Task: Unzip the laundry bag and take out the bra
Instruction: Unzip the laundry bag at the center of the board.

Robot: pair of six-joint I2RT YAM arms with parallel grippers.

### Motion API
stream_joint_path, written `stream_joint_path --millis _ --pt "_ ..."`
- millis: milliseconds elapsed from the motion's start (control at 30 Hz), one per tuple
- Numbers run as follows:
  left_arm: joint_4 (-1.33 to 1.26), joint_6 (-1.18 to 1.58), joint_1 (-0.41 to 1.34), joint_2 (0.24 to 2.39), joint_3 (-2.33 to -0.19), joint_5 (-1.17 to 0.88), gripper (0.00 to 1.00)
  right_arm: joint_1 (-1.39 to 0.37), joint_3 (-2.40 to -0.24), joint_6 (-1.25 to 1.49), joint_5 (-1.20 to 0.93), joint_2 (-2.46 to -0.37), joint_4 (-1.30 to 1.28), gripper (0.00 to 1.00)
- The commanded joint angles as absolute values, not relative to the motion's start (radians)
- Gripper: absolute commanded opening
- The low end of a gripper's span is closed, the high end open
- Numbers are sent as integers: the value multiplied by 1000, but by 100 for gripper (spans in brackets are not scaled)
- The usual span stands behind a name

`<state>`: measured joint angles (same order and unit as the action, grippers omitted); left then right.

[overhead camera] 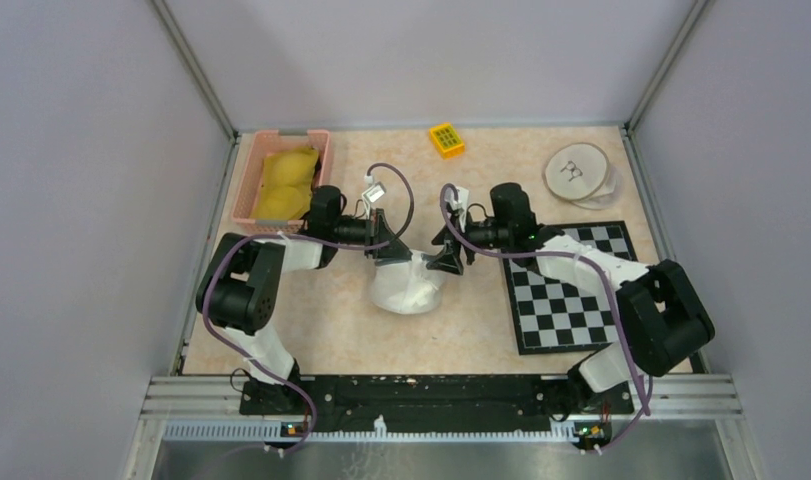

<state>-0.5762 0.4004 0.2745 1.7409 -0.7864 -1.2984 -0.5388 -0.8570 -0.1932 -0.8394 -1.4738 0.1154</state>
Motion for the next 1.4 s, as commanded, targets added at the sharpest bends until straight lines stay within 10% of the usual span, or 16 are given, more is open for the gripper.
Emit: stream_joint_path --millis 0,367,667,933,1367 --pt "-612 423 268 1759 -811 -1304 1 -575 -854 -229 -829 -1506 248 65" --pt "-664 507 268 1766 -809 -1318 2 -613 -800 -301 -826 -1566 376 49" --pt "-677 545 250 1758 -794 -1290 19 -621 -785 -285 -818 -1584 469 0" --pt "-619 523 211 1679 -721 -1253 43 -621 -766 -228 -826 -1581 523 0" --pt "-578 490 234 1681 -709 -1180 48 -635 -768 -137 -832 -1596 565 0"
